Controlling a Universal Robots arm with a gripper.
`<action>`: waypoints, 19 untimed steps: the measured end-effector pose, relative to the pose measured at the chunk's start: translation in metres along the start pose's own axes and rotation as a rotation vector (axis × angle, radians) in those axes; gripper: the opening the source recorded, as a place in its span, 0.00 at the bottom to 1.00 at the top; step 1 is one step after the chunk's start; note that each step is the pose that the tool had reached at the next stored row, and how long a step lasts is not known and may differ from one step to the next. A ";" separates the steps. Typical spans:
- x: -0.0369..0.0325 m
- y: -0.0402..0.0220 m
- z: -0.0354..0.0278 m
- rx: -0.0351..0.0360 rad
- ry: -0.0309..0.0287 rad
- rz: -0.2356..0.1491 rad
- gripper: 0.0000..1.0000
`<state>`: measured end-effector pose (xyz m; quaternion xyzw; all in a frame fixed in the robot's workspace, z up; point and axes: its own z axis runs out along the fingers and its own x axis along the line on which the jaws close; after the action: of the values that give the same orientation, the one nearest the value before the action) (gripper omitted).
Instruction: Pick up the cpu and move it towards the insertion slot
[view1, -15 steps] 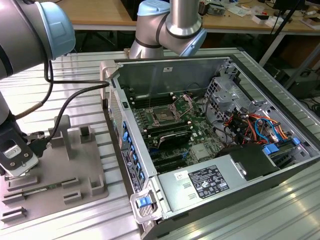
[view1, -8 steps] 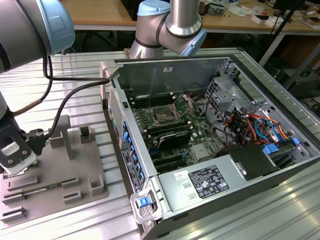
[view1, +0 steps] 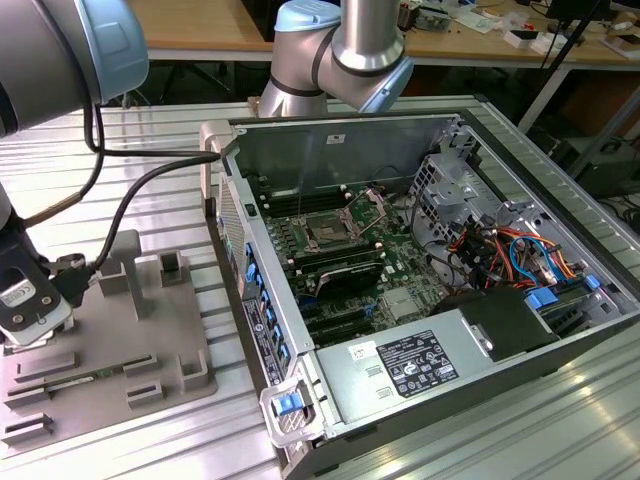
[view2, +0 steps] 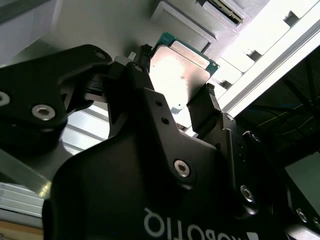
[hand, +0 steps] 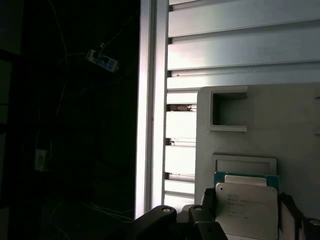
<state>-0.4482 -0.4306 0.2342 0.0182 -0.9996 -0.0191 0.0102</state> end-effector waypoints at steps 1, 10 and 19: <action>0.0000 0.0000 -0.0009 0.0000 0.0000 0.000 0.55; 0.0001 0.0003 -0.0065 -0.0001 -0.0002 0.000 0.55; 0.0003 0.0005 -0.0120 0.0000 0.0000 0.000 0.55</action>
<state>-0.4482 -0.4306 0.2462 0.0182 -0.9996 -0.0190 0.0102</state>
